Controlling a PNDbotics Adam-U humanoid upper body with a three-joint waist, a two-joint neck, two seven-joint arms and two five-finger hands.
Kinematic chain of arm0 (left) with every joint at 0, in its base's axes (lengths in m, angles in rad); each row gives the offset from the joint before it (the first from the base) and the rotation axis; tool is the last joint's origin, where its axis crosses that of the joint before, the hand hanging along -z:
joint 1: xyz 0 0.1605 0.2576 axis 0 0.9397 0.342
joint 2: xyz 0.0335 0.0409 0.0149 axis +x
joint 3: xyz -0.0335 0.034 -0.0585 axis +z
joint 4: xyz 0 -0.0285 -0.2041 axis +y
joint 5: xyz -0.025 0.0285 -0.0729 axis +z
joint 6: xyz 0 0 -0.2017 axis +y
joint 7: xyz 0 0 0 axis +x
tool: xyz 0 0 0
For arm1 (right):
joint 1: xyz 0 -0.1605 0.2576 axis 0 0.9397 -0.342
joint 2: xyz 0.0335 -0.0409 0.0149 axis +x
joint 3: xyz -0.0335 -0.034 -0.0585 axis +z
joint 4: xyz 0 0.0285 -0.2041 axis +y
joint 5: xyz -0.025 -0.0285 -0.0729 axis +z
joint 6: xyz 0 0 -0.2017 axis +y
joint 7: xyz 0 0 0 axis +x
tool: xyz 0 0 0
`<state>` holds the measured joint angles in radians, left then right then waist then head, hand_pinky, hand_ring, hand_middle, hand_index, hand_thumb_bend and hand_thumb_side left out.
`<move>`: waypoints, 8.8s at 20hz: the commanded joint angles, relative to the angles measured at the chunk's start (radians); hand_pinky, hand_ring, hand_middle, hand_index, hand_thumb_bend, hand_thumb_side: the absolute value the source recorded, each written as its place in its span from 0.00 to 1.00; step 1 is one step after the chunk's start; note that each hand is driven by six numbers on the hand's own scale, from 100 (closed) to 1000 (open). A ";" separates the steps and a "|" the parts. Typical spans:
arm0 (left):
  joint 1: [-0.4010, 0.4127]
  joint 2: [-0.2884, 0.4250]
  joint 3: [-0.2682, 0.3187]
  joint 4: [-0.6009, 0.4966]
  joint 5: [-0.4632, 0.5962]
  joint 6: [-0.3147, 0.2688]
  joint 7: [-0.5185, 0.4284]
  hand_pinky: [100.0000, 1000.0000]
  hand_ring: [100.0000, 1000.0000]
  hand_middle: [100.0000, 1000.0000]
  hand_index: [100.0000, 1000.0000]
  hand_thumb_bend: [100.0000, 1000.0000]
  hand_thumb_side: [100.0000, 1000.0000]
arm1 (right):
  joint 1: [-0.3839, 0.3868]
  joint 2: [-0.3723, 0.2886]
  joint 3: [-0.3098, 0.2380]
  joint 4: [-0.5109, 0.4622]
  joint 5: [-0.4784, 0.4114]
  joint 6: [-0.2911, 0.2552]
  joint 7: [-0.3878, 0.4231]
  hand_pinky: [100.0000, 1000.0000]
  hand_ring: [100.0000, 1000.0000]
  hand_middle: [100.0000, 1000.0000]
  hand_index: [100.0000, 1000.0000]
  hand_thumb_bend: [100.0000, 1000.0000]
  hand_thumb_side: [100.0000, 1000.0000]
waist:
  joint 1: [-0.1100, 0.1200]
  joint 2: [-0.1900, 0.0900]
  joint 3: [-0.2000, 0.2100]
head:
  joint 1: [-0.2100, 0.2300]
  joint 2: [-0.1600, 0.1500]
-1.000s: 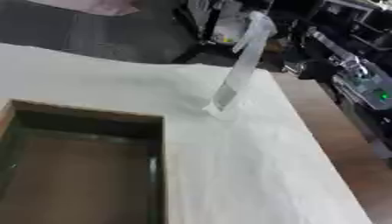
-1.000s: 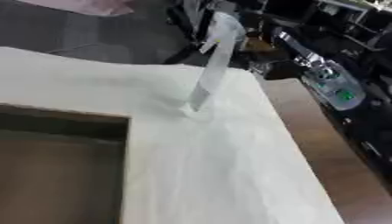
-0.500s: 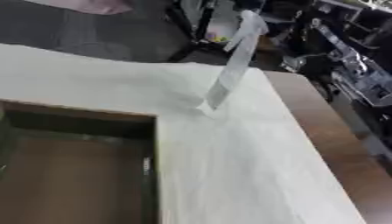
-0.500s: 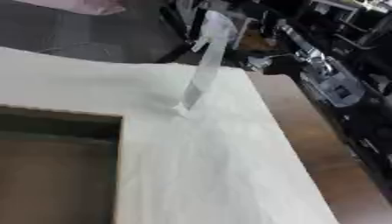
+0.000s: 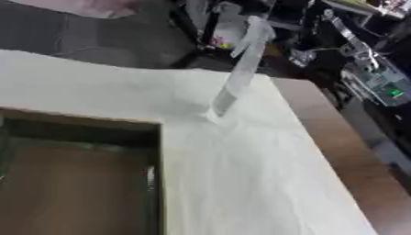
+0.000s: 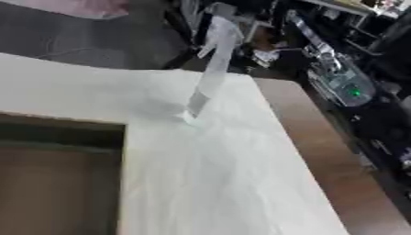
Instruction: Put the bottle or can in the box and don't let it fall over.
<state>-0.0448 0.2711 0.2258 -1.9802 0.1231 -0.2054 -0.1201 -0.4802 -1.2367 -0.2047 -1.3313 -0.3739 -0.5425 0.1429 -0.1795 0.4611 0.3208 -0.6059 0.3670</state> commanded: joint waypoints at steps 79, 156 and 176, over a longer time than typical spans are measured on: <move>0.014 -0.036 0.021 -0.020 -0.051 0.021 0.000 0.57 0.29 0.74 0.83 0.05 0.84 | -0.065 0.027 0.051 -0.100 -0.043 0.083 0.044 0.72 0.46 0.43 0.49 0.19 0.00 | -0.032 -0.007 0.032 | -0.062 0.001; 0.030 -0.059 0.029 -0.020 -0.062 0.029 -0.007 0.58 0.28 0.74 0.83 0.05 0.85 | 0.029 0.018 0.015 -0.162 -0.027 -0.058 0.056 0.95 1.00 1.00 0.95 0.13 0.00 | -0.010 -0.007 0.004 | -0.068 0.008; 0.029 -0.066 0.028 -0.020 -0.067 0.033 -0.010 0.58 0.28 0.74 0.83 0.05 0.85 | 0.025 0.024 0.011 -0.150 -0.013 -0.076 0.074 0.99 1.00 1.00 1.00 0.19 0.00 | -0.015 0.008 0.011 | -0.076 -0.002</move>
<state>-0.0208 0.2015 0.2509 -2.0029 0.0652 -0.1789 -0.1267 -0.4465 -1.1783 -0.1782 -1.4815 -0.3950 -0.6137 0.2096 -0.1984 0.4827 0.3339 -0.6791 0.3758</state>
